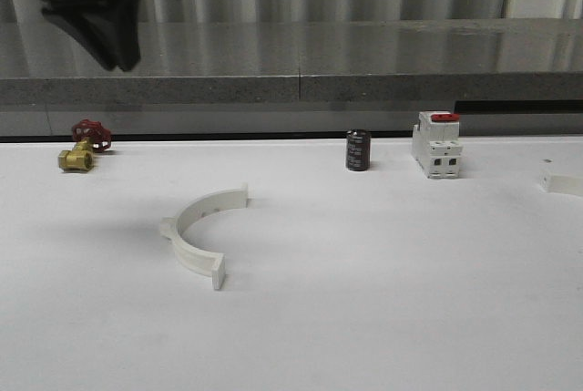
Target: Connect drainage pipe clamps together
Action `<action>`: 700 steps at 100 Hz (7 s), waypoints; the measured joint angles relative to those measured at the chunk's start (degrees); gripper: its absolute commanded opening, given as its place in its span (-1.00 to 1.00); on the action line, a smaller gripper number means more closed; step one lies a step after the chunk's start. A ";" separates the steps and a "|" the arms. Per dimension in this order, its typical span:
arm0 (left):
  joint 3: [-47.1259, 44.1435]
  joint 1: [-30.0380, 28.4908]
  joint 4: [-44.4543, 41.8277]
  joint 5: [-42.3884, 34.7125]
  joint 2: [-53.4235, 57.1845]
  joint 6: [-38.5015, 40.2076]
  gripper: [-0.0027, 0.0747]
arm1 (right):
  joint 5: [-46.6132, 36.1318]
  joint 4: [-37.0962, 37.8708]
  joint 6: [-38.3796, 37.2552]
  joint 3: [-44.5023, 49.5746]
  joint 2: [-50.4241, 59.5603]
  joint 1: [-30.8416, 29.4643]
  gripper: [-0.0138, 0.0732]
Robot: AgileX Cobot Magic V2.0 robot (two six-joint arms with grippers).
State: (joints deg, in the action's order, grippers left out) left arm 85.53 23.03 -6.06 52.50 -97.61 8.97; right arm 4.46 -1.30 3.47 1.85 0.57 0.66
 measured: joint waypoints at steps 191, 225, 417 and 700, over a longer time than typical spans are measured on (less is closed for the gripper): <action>-55.75 -22.57 13.16 -12.93 89.35 -16.93 -0.99 | 1.05 0.00 0.00 -0.95 0.00 0.00 -0.83; -55.87 -22.57 13.16 -12.93 89.35 -16.93 -0.99 | 19.31 0.00 0.00 -15.11 -9.55 0.00 -0.83; -55.87 -22.57 13.16 -12.93 89.35 -16.93 -0.99 | 48.69 3.85 -6.72 -83.12 -116.44 -9.15 0.13; -55.87 -22.57 13.16 -12.93 89.35 -16.93 -0.99 | 53.80 7.29 -58.74 -97.78 -123.79 37.44 -0.25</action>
State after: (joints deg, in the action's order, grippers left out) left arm 29.65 0.45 7.11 39.56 -8.26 -7.97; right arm 58.26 5.99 -55.28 -95.94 -123.22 38.10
